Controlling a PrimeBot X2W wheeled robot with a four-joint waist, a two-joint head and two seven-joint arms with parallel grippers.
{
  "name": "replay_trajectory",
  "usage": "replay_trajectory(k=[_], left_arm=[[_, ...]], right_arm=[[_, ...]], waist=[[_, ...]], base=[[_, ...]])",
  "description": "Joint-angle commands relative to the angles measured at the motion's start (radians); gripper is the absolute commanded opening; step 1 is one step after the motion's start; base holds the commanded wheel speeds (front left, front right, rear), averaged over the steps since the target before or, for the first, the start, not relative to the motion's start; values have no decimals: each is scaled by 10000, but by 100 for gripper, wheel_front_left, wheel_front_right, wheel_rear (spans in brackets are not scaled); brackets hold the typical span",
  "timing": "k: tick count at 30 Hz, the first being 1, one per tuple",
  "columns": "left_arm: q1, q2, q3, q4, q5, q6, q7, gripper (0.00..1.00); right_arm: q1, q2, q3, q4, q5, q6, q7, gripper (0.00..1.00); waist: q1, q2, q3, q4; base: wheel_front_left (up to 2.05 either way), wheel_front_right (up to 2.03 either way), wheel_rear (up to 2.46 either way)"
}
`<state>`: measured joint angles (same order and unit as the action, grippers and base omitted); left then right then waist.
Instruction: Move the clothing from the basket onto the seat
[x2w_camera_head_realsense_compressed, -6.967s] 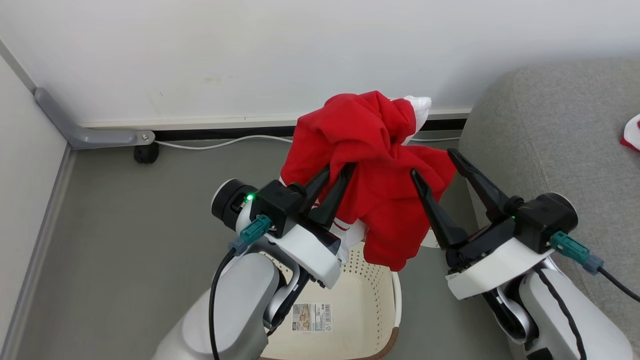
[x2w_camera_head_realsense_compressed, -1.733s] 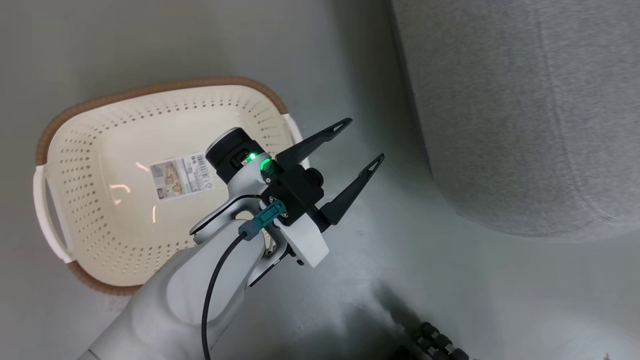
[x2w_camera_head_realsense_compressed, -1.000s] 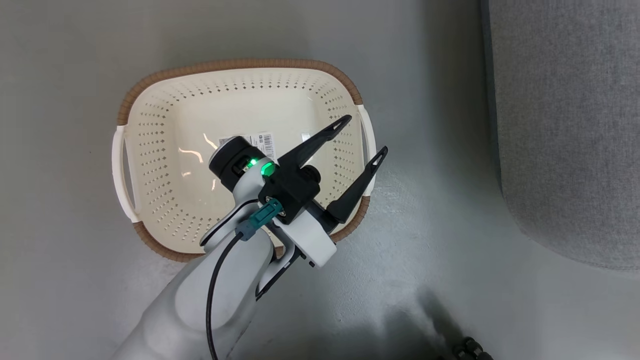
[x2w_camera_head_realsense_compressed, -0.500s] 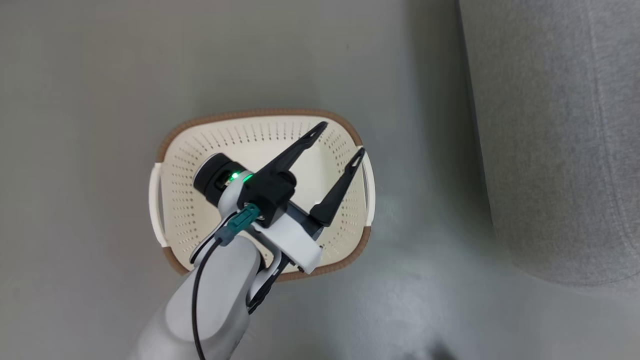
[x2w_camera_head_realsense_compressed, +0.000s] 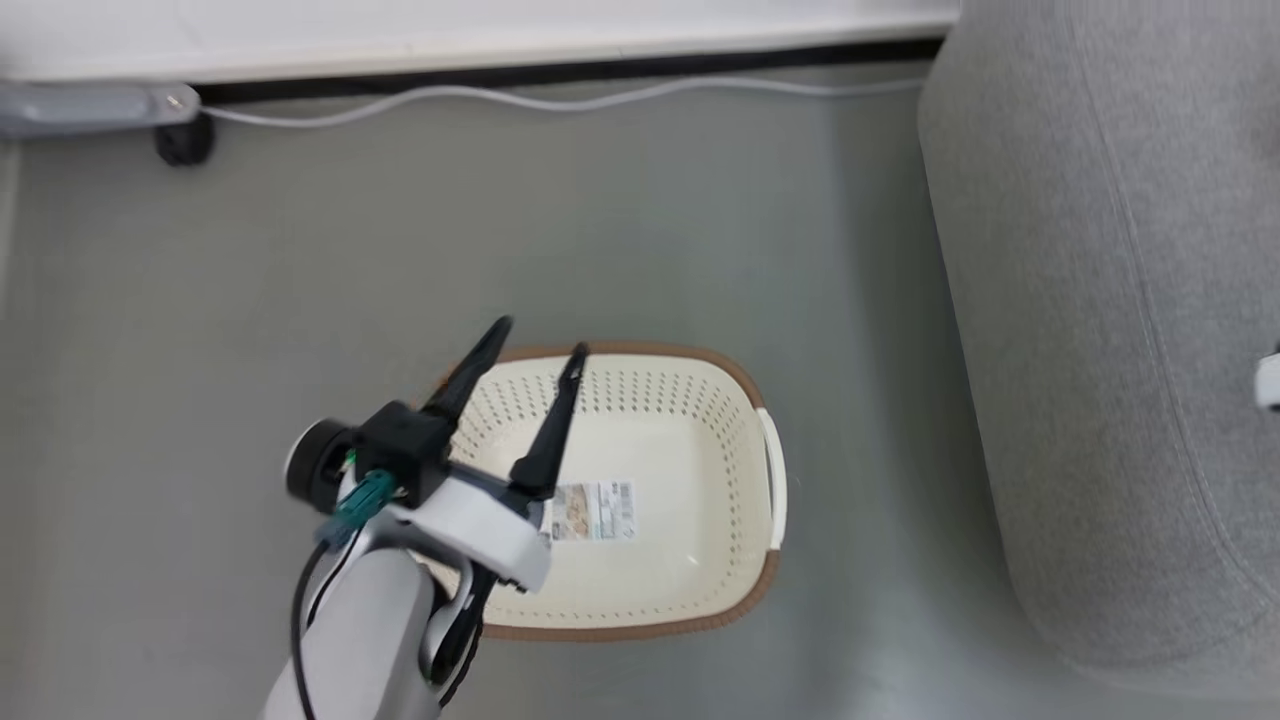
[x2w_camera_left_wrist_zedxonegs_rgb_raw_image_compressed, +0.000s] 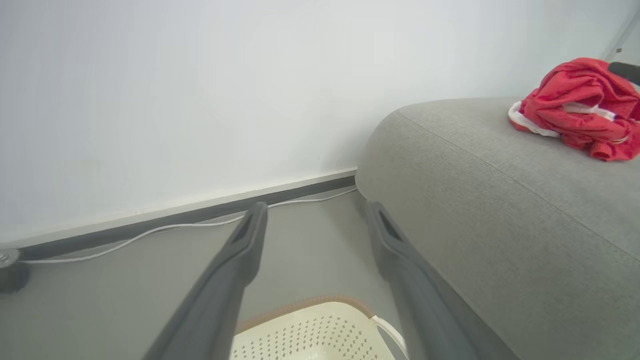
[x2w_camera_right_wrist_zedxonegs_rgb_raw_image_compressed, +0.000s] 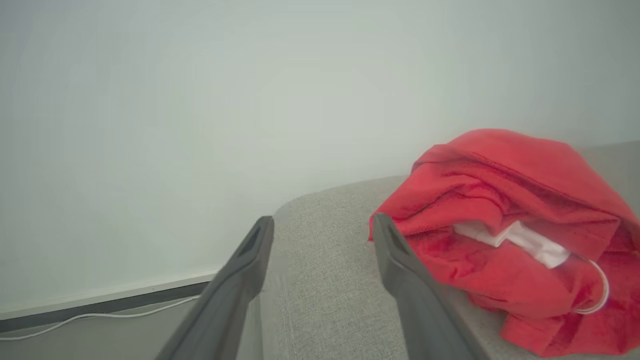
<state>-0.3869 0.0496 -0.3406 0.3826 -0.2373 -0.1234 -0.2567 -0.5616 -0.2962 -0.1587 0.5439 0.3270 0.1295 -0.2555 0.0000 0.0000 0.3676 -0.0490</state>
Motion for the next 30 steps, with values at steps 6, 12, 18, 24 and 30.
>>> replay_trajectory(k=[6, 12, 18, 24, 30], left_arm=[[756, 73, 1406, -206, 183, 104, -51, 100], [1423, 56, 2605, -253, 358, 218, -51, 100], [2135, 46, 3493, -404, 619, 217, -51, 100], [2817, 34, 4079, -567, 863, 216, -51, 100], [3378, 21, 4575, -672, 999, 303, -51, 100]], right_arm=[[530, 99, 812, -725, 359, 12, -62, 100], [961, 415, 1370, -912, 537, 12, -62, 100], [1737, 674, 1936, -1078, 420, 12, -62, 100], [2751, 1082, 2292, -1274, 275, 12, -62, 100], [3667, 1443, 2561, -1409, 56, 12, -62, 100]], waist=[[0, 0, -1132, 735], [0, 0, -1895, 1041], [0, 0, -2547, 1165], [0, 0, -2992, 1122], [0, 0, -3369, 914]], base=[[0, 0, 0], [0, 0, 0], [0, 0, 0], [0, 0, 0], [0, 0, 0]])
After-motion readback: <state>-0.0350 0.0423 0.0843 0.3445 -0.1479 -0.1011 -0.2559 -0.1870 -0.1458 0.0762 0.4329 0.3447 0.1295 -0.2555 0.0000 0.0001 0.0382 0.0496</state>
